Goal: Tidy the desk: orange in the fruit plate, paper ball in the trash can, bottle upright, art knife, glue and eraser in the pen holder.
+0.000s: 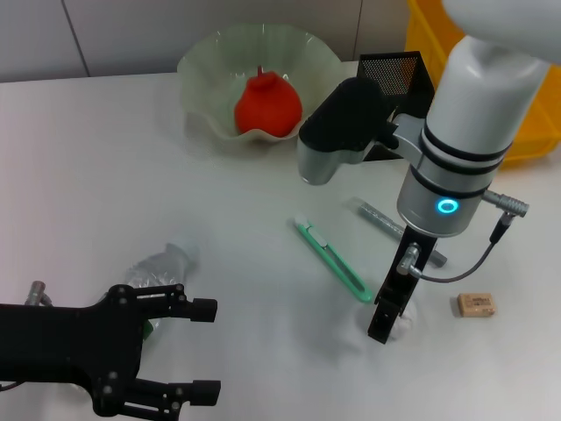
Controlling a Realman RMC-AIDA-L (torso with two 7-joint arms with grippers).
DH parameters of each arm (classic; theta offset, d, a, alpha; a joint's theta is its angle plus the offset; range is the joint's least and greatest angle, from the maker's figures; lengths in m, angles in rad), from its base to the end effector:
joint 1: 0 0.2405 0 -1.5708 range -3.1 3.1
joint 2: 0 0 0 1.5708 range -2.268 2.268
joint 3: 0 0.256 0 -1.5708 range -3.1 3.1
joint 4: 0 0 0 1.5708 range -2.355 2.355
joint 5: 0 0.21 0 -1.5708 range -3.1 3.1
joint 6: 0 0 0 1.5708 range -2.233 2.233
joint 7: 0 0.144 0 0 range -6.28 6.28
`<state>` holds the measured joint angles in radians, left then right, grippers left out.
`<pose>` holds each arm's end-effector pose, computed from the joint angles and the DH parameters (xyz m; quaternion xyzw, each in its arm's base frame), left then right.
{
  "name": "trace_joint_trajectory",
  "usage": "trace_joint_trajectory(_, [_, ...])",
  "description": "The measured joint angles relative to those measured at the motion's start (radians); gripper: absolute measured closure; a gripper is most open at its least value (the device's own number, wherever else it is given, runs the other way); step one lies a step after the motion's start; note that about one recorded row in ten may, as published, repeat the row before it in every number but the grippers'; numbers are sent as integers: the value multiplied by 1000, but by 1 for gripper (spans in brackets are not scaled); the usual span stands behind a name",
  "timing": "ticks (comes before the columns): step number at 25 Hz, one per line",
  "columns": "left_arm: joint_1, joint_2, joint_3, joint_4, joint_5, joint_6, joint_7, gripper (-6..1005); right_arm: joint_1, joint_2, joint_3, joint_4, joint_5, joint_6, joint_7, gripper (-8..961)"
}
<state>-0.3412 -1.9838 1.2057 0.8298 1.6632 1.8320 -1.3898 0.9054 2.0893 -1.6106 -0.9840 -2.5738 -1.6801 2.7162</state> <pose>-0.2432 0.2566 0.0075 0.9581 0.1128 0.2556 0.0630 0.1519 0.3423 -0.0596 -0.8831 0.3169 -0.3415 0.0549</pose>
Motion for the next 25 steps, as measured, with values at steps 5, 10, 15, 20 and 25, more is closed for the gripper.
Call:
trace_joint_trajectory(5, [1,0,0,0,0,0,0,135,14,0,-11,24,0,7,2,337])
trace_joint_trajectory(10, [5,-1,0,0,0,-1,0,136,13,0,-12,25,0,8,2,340])
trace_joint_trajectory(15, [7,-1,0,0,0,-1,0,138,10,0,-12,25,0,8,1,343])
trace_joint_trajectory(20, [7,-1,0,-6,0,0,0,139,6,0,-12,18,0,-8,1,547])
trace_joint_trajectory(25, [7,0,0,-9,0,0,0,141,-7,-5,35,-65,-1,-89,-1,595])
